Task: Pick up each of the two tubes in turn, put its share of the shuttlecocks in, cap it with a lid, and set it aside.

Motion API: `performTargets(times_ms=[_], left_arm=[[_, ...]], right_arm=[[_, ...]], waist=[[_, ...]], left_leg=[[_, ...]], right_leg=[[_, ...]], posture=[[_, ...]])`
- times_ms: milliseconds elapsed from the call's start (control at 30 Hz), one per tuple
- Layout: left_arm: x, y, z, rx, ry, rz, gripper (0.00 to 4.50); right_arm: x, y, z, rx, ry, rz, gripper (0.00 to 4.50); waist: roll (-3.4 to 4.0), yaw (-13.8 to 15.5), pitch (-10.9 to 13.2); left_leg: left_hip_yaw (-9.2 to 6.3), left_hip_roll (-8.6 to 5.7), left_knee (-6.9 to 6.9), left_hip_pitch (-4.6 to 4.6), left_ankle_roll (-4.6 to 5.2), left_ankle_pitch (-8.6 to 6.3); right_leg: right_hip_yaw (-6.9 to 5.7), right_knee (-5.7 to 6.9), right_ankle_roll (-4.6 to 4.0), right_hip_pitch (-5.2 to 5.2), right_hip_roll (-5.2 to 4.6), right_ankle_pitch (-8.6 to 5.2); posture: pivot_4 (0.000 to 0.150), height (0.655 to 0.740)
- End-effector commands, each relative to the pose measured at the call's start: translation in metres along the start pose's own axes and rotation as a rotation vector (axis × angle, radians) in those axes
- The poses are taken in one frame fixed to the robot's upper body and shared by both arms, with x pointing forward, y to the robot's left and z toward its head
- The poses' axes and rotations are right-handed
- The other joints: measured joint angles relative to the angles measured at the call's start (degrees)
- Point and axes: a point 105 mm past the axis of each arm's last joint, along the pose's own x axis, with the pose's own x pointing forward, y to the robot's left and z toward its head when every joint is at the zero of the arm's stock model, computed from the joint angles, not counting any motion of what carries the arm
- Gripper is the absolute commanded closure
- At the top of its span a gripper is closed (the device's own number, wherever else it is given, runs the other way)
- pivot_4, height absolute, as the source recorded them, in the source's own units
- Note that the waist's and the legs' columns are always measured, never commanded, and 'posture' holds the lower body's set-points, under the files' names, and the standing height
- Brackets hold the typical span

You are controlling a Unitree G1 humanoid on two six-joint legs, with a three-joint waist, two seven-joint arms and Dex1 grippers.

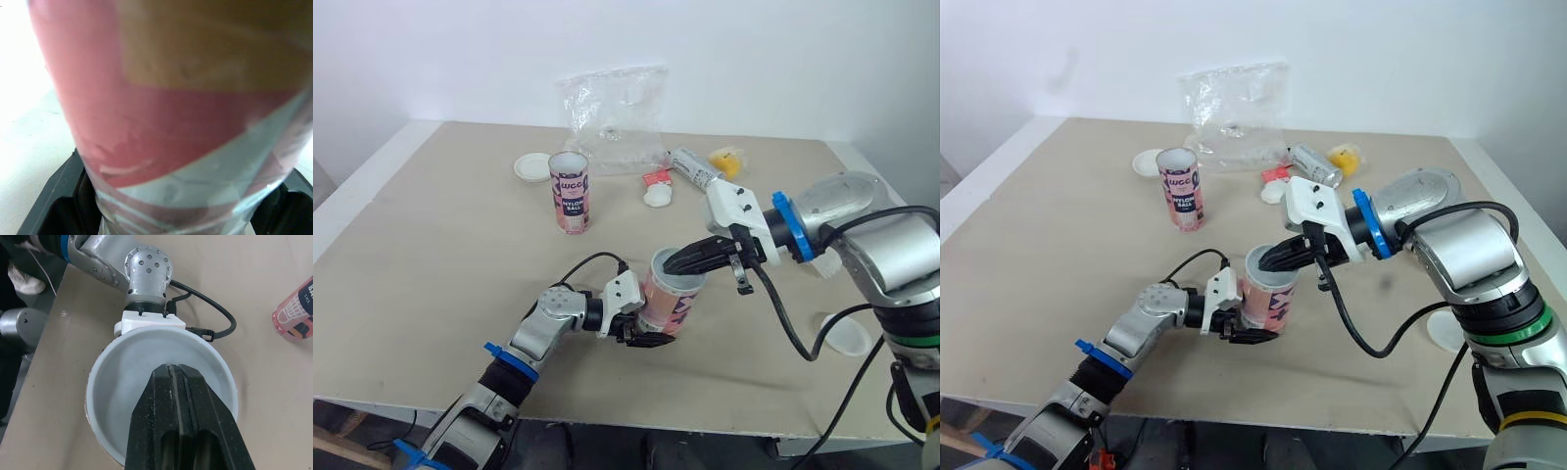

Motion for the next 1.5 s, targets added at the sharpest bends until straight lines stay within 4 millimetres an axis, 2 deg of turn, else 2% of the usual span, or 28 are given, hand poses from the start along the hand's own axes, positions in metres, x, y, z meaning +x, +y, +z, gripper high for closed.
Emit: performTargets(times_ms=[33,133,267,300,367,433,500,600,700,800,867,1033,1500], left_arm=[[-0.004,-0.002,-0.019,-0.064,0.066,0.006,1.22],[-0.006,-0.001,-0.019,-0.062,0.068,0.009,1.22],[-0.007,0.0,-0.018,-0.06,0.066,0.015,1.22],[-0.007,0.001,-0.018,-0.059,0.064,0.017,1.22],[-0.007,0.001,-0.016,-0.053,0.053,0.02,1.22],[-0.007,0.002,-0.014,-0.042,0.044,0.021,1.22],[-0.006,0.002,-0.013,-0.031,0.04,0.025,1.22],[-0.005,0.003,-0.012,-0.023,0.038,0.024,1.22],[-0.005,0.003,-0.009,-0.009,0.033,0.013,1.22],[-0.006,0.002,-0.005,0.038,0.016,0.001,0.08],[-0.007,0.0,-0.004,0.079,0.015,-0.01,0.0],[-0.011,0.001,-0.001,0.09,-0.005,-0.01,0.0],[-0.038,0.007,0.0,0.118,-0.002,0.009,0.0]], right_arm=[[-0.019,-0.004,0.012,0.146,-0.157,0.021,4.33],[-0.045,-0.011,0.021,0.197,-0.267,-0.043,4.33],[-0.079,-0.01,0.014,0.282,-0.411,-0.151,4.33],[-0.083,-0.009,0.008,0.298,-0.443,-0.186,4.33],[-0.086,-0.004,-0.017,0.345,-0.479,-0.284,4.33],[-0.082,0.0,-0.039,0.367,-0.483,-0.36,4.33],[-0.072,0.007,-0.062,0.354,-0.439,-0.412,4.33],[-0.051,0.024,-0.095,0.289,-0.305,-0.405,3.48],[-0.029,0.041,-0.112,0.239,-0.267,-0.35,2.31],[-0.016,0.046,-0.117,0.221,-0.285,-0.318,1.01],[-0.006,0.047,-0.117,0.202,-0.299,-0.295,0.12],[0.013,0.049,-0.117,0.158,-0.315,-0.258,0.12],[0.038,0.041,-0.106,0.085,-0.372,-0.202,0.12]], waist=[[0.02,0.0,0.08],[0.09,0.05,0.14],[0.1,0.28,0.15],[0.08,0.38,0.16],[0.06,0.46,0.17],[-0.09,0.65,0.15],[0.23,0.55,0.21],[0.46,0.43,0.21],[0.4,0.23,0.25],[0.44,-0.02,0.28],[0.37,-0.03,0.32],[0.33,0.0,0.36],[0.27,-0.01,0.43]], left_leg=[[0.03,0.0,-0.01,0.0,0.0,0.0],[0.08,-0.02,-0.03,-0.17,0.02,0.01],[0.07,-0.06,-0.03,-0.5,0.14,0.04],[0.05,-0.07,-0.03,-0.58,0.17,0.04],[0.01,-0.07,-0.02,-0.59,0.21,-0.02],[-0.13,-0.07,-0.03,-0.59,0.21,-0.03],[-0.22,-0.06,0.01,-0.6,0.21,-0.03],[-0.17,-0.11,0.08,-0.56,0.22,-0.01],[-0.2,-0.12,0.11,-0.42,0.22,-0.01],[-0.19,-0.13,0.11,-0.31,0.16,-0.04],[-0.19,-0.14,0.1,-0.28,0.14,-0.03],[-0.19,-0.12,0.02,-0.28,0.14,-0.03],[-0.2,-0.08,-0.04,-0.32,0.12,-0.04]], right_leg=[[0.0,0.0,-0.01,-0.01,-0.02,0.01],[0.01,0.0,-0.04,-0.14,-0.05,0.03],[0.01,0.0,-0.05,-0.17,-0.03,0.01],[-0.01,-0.01,-0.06,-0.2,-0.02,0.01],[-0.01,-0.01,-0.09,-0.17,0.03,-0.03],[0.0,-0.02,0.09,-0.12,0.16,-0.15],[0.03,0.0,0.18,-0.08,0.24,-0.18],[0.1,0.0,0.27,-0.05,0.24,-0.12],[0.1,0.0,0.28,0.0,0.24,-0.06],[0.12,0.0,0.24,-0.03,0.21,-0.03],[0.14,0.0,0.19,-0.04,0.21,0.02],[0.13,-0.01,0.1,-0.03,0.23,-0.03],[0.12,-0.01,0.07,-0.03,0.28,-0.11]], posture=[[0.15,0.74],[0.15,0.74],[0.15,0.74],[0.15,0.74],[0.15,0.74],[0.15,0.74],[0.15,0.74],[0.15,0.74],[0.15,0.74],[0.15,0.74],[0.15,0.74],[0.15,0.74],[0.15,0.74]])
